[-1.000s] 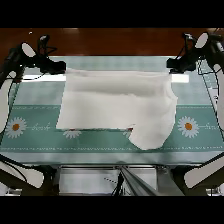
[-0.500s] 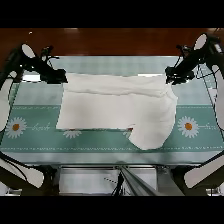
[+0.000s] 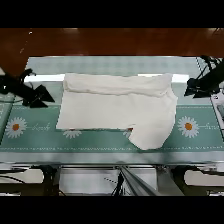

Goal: Fold the shirts.

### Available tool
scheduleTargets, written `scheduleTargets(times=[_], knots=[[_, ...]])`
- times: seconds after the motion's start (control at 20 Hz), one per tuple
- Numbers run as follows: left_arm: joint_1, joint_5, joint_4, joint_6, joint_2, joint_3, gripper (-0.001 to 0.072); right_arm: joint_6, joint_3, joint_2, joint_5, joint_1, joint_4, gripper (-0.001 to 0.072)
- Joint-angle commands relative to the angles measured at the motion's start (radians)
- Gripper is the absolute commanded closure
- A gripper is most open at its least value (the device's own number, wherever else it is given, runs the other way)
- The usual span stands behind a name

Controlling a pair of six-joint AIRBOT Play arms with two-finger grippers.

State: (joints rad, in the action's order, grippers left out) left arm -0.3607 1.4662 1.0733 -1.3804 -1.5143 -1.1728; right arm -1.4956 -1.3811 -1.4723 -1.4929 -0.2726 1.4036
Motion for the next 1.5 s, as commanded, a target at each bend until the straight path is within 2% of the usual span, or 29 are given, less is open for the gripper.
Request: scheduleTargets(times=[0.0,0.2,0.5,0.65,0.7,0.75,0.8,0.95,1.0,1.2,1.45], knots=[[-0.145,-0.032,-0.081,0.050,0.106,0.292,0.0002,0.096,0.275,0.171,0.206,-0.121,-0.253,0.0216],[-0.176,-0.071,-0.132,0.152,0.101,0.410,0.0004,0.153,0.389,0.231,0.210,-0.158,-0.288,0.0216],[-0.045,-0.207,-0.213,0.153,0.082,0.416,0.0021,0.155,0.399,0.244,0.211,-0.158,-0.351,0.0217],[0.052,-0.225,-0.248,0.109,0.016,0.415,0.0038,0.154,0.399,0.245,0.209,-0.158,-0.390,0.0217],[0.076,-0.224,-0.248,0.108,-0.007,0.415,0.0158,0.154,0.399,0.245,0.195,-0.158,-0.393,0.0217],[0.085,-0.217,-0.240,0.109,-0.027,0.415,0.0561,0.155,0.399,0.245,0.179,-0.158,-0.385,0.0217],[0.084,-0.211,-0.241,0.112,-0.039,0.414,0.0683,0.157,0.399,0.245,0.148,-0.158,-0.357,0.0217],[0.054,-0.196,-0.241,0.116,-0.037,0.414,0.0690,0.146,0.420,0.269,0.113,-0.164,-0.187,0.0217],[0.045,-0.190,-0.241,0.117,-0.033,0.412,0.0690,0.143,0.450,0.298,0.124,-0.180,-0.175,0.0217],[0.029,-0.191,-0.243,0.166,-0.022,0.409,0.0689,0.153,0.644,0.417,0.132,-0.229,-0.202,0.0216],[0.031,-0.163,-0.245,0.165,-0.019,0.407,0.0689,0.200,0.886,0.439,0.249,-0.222,-0.396,0.0222]])
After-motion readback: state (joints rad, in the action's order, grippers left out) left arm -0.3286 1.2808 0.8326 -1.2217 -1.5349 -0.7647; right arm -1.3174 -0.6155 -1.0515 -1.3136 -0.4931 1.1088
